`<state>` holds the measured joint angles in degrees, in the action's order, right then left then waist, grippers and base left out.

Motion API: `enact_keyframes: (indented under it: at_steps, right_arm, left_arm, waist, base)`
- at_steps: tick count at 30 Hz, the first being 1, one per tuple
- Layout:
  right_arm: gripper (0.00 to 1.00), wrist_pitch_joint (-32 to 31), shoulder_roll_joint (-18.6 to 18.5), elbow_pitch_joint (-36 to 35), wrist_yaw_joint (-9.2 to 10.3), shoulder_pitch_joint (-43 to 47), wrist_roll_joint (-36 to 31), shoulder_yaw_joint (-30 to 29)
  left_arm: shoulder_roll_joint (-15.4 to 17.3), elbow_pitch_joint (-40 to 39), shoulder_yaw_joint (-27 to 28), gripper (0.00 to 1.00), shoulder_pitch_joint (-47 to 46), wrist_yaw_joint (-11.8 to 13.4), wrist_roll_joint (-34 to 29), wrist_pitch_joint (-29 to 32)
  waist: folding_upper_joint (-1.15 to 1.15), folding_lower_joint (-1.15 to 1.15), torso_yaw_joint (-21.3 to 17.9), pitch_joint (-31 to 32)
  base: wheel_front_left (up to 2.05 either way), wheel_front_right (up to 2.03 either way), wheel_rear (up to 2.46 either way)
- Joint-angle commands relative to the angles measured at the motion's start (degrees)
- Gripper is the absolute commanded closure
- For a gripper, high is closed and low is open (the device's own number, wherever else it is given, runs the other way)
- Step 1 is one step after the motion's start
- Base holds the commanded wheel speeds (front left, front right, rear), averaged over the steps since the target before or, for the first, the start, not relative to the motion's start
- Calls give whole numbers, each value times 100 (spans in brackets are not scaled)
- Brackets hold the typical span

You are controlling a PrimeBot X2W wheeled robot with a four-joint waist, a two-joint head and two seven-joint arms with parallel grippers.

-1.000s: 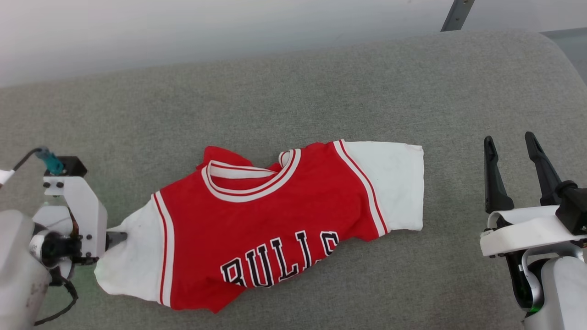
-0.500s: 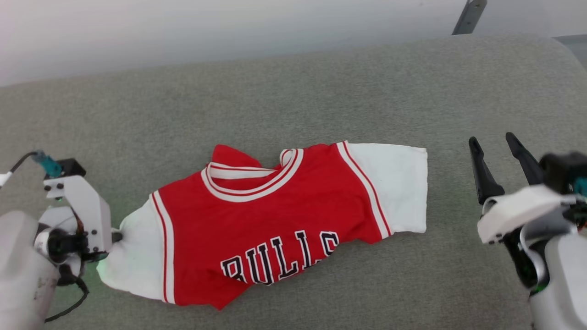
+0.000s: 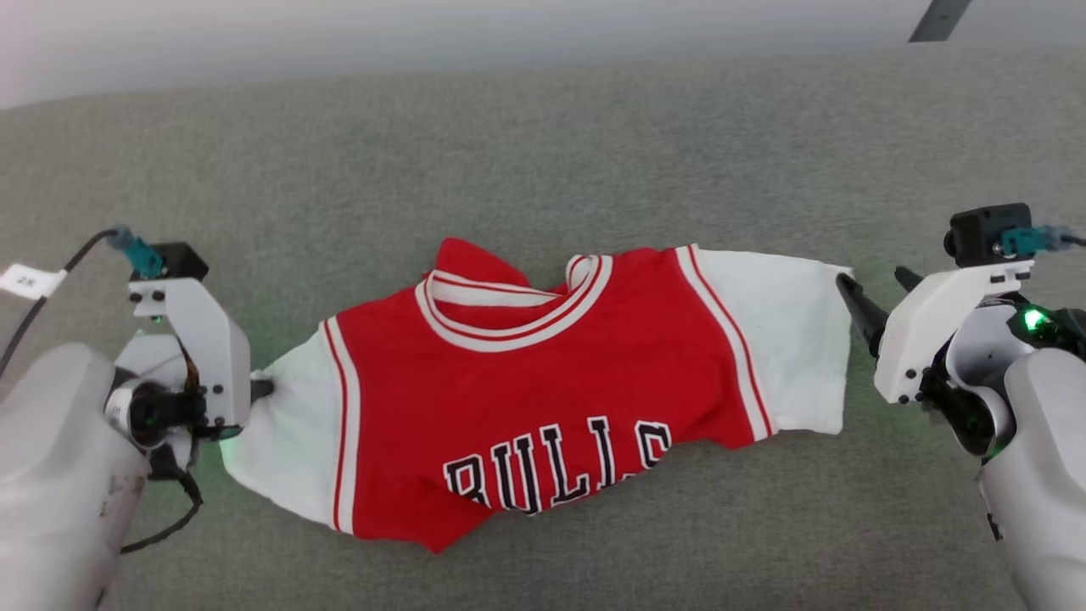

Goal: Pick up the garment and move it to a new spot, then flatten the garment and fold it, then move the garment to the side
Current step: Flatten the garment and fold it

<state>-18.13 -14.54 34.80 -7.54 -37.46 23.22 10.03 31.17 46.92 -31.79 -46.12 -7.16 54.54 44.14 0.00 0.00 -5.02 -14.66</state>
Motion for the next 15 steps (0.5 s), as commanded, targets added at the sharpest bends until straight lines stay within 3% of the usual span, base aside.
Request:
enact_keyframes:
  at_steps: [1, 11, 12, 13, 15]
  right_arm:
    - [0, -159, -28, 152, 10, -140, 15, 49]
    - [3, -1479, 154, 1446, 10, -723, 208, 144]
    - [56, -1605, 176, 1555, 10, -768, 232, 147]
    - [100, -1695, 186, 1641, 10, -810, 213, 164]
    - [100, -1864, 182, 1763, 9, -912, 191, 212]
  left_arm:
    - [-224, -14, -128, 100, 62, -41, 58, -41]
    - [-225, -159, -417, 100, -107, -32, 251, -128]
    - [-222, -162, -446, 100, -118, -32, 274, -140]
    - [-218, -154, -473, 100, -129, -31, 295, -146]
    - [-210, -116, -520, 100, -176, -31, 327, -148]
  waist:
    - [0, 0, 116, -115]
    - [0, 0, 302, -290]
    - [0, 0, 313, -294]
    - [0, 0, 324, -295]
    - [0, 0, 342, -277]
  base:
    - [0, 0, 0]
    - [0, 0, 0]
    - [0, 0, 0]
    - [0, 0, 0]
    - [0, 0, 0]
